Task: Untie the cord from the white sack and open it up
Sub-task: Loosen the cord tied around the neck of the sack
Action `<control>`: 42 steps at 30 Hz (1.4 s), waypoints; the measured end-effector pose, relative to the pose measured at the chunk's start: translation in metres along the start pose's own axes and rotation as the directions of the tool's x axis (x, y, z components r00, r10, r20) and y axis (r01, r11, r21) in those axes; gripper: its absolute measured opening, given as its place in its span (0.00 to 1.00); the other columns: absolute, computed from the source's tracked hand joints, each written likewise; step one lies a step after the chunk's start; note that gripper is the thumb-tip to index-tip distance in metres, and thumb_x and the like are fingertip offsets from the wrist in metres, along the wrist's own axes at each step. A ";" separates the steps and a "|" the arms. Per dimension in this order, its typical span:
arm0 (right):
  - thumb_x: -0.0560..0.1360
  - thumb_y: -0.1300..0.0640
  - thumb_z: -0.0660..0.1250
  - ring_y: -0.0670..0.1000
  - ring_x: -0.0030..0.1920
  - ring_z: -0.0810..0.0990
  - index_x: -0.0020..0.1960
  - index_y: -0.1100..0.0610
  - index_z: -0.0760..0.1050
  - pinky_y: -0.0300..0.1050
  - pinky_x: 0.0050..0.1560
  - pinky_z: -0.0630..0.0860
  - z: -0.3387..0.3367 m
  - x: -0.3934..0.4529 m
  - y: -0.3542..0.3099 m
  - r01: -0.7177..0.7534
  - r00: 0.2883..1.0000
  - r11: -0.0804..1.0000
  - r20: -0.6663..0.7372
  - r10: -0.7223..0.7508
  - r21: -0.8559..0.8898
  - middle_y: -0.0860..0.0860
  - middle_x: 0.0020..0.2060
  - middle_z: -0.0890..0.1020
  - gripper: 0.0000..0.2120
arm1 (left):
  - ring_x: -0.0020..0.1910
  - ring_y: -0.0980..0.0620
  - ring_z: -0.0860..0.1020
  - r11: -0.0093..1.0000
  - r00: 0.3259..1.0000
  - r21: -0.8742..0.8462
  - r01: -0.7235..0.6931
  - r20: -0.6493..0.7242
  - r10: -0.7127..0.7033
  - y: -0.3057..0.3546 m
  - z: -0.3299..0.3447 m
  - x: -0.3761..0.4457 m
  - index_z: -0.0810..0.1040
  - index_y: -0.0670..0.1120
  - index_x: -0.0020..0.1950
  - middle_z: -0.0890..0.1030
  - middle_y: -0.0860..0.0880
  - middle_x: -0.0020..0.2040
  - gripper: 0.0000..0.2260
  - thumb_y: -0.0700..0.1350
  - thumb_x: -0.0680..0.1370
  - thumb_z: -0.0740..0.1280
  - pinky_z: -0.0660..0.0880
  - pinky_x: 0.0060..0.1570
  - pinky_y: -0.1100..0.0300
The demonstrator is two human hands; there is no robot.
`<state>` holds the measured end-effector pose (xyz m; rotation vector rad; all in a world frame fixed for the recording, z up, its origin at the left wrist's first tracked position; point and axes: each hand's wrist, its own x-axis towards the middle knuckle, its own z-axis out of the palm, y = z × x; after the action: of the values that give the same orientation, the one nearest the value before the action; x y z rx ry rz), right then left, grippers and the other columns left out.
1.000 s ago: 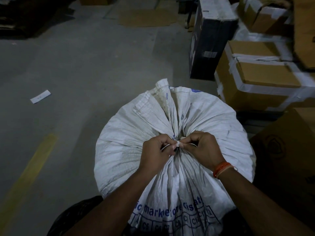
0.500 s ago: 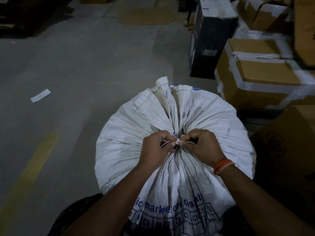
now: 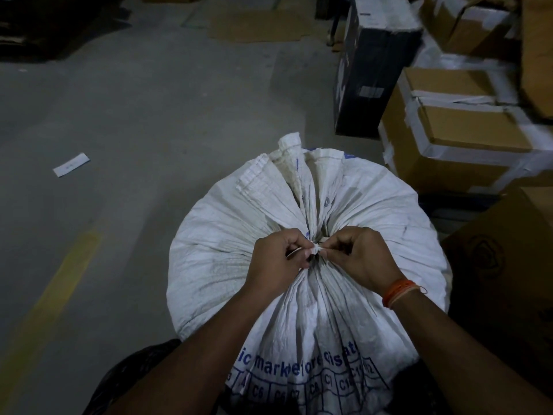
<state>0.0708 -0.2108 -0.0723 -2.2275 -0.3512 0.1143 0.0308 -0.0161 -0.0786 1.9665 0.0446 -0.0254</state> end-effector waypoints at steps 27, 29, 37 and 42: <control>0.69 0.59 0.79 0.38 0.37 0.81 0.42 0.52 0.86 0.26 0.36 0.72 -0.003 -0.005 -0.004 0.031 0.999 0.999 0.012 -0.030 -0.030 0.42 0.34 0.83 0.05 | 0.37 0.56 0.87 1.000 1.000 0.004 -0.006 -0.016 0.006 0.002 -0.002 -0.001 0.87 0.46 0.47 0.88 0.51 0.38 0.05 0.36 0.76 0.75 0.82 0.44 0.65; 0.68 0.60 0.80 0.40 0.37 0.81 0.42 0.52 0.86 0.25 0.36 0.72 -0.007 -0.005 -0.002 0.032 0.999 0.999 0.011 -0.032 -0.034 0.43 0.33 0.83 0.06 | 0.37 0.56 0.87 1.000 1.000 -0.014 0.011 -0.015 -0.011 0.002 -0.002 -0.001 0.87 0.45 0.47 0.88 0.50 0.38 0.05 0.36 0.77 0.75 0.82 0.43 0.65; 0.68 0.61 0.80 0.42 0.37 0.80 0.40 0.52 0.84 0.27 0.37 0.72 -0.001 -0.006 0.000 0.058 0.998 0.997 -0.028 -0.059 -0.042 0.42 0.34 0.81 0.06 | 0.37 0.55 0.87 0.999 0.999 -0.023 0.033 0.000 -0.033 -0.002 -0.002 0.000 0.87 0.44 0.46 0.88 0.49 0.37 0.04 0.36 0.77 0.75 0.82 0.43 0.65; 0.69 0.61 0.79 0.44 0.36 0.80 0.39 0.52 0.84 0.32 0.38 0.75 0.002 -0.006 0.002 0.053 0.998 0.998 -0.034 -0.053 -0.022 0.44 0.35 0.82 0.06 | 0.36 0.55 0.87 1.000 1.000 -0.021 0.020 0.004 -0.020 -0.004 0.000 0.001 0.87 0.43 0.46 0.88 0.48 0.37 0.04 0.35 0.76 0.75 0.83 0.44 0.62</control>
<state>0.0648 -0.2124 -0.0756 -2.2366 -0.3943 0.0442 0.0315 -0.0139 -0.0825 1.9447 0.0614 -0.0419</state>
